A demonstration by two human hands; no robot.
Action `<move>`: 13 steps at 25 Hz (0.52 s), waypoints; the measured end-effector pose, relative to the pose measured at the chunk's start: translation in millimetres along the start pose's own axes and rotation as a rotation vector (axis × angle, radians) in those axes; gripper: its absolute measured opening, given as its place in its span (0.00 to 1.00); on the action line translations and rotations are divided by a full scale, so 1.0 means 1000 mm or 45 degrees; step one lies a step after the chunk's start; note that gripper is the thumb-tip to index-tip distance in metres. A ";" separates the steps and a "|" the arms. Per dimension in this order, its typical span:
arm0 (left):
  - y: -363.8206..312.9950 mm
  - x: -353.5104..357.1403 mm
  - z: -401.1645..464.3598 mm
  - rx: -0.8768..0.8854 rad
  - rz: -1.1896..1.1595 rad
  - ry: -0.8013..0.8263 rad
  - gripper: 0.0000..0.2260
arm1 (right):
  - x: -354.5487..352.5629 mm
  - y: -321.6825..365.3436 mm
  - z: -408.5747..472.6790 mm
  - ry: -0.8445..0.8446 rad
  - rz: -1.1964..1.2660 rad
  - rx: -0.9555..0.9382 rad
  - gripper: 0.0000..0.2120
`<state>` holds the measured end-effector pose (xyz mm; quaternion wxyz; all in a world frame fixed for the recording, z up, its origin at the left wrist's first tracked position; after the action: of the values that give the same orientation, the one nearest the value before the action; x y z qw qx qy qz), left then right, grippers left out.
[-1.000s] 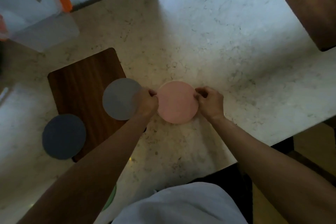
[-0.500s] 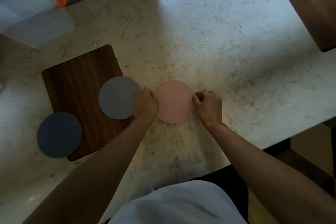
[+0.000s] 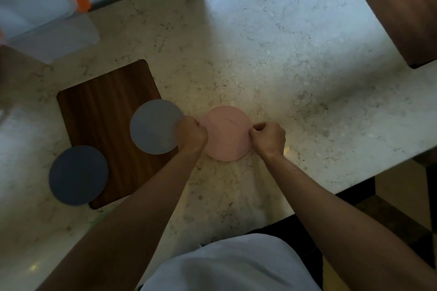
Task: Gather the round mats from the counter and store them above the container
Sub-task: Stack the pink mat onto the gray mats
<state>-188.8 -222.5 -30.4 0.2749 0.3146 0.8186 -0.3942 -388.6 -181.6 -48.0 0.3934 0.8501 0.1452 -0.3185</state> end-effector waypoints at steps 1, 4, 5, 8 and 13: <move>0.001 -0.003 -0.001 -0.035 -0.051 -0.001 0.12 | -0.001 0.001 0.001 0.017 0.013 0.008 0.06; 0.007 -0.010 -0.002 -0.097 -0.156 0.036 0.08 | -0.002 0.004 0.000 0.104 0.125 0.027 0.03; 0.010 -0.013 -0.002 -0.093 -0.182 0.046 0.05 | -0.002 0.005 0.000 0.141 0.181 0.031 0.03; 0.022 -0.027 -0.002 -0.090 -0.279 0.041 0.05 | 0.000 0.015 -0.001 0.244 0.297 0.018 0.05; 0.053 -0.059 0.004 -0.216 -0.567 0.071 0.13 | 0.020 0.059 0.001 0.377 0.331 -0.055 0.04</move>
<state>-111.1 -217.7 -16.7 0.1838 0.1129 0.9053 -0.3660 -345.0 -221.0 -27.6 0.4238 0.8906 0.0972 -0.1331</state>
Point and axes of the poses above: each hand's wrist, its own z-axis towards the middle knuckle, its own x-axis out of the palm, y = z × x, the point moved 3 cm from there along z, towards the middle knuckle, and after that the axes turned 7 degrees about y, right-handed, at the moved point
